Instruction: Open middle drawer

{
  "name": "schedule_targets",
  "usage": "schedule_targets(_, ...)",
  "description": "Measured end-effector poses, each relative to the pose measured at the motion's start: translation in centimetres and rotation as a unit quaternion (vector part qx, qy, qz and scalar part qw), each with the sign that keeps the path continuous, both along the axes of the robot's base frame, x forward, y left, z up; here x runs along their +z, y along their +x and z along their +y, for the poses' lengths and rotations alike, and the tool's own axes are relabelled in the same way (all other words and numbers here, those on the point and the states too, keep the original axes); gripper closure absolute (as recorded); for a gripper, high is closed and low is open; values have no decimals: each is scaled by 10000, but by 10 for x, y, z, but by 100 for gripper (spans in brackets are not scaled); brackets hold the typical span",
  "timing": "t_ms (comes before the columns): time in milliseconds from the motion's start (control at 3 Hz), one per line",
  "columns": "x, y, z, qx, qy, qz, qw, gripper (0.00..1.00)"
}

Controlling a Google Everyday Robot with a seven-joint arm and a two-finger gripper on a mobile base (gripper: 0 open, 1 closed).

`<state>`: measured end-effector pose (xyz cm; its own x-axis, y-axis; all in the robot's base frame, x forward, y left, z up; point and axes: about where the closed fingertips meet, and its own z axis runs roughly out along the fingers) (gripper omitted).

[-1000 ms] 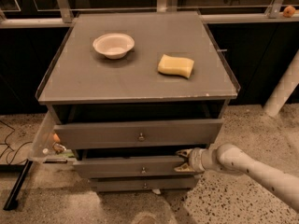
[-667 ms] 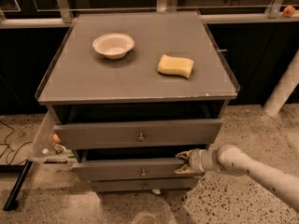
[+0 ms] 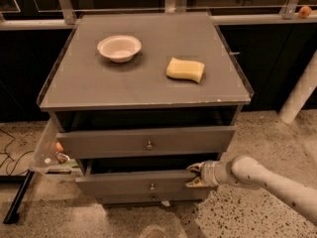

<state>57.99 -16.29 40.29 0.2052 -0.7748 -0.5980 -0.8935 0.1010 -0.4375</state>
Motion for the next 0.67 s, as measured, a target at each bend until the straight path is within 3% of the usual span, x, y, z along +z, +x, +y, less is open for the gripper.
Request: schedule_targets(667, 0, 0, 0, 0, 0, 0, 10000, 57)
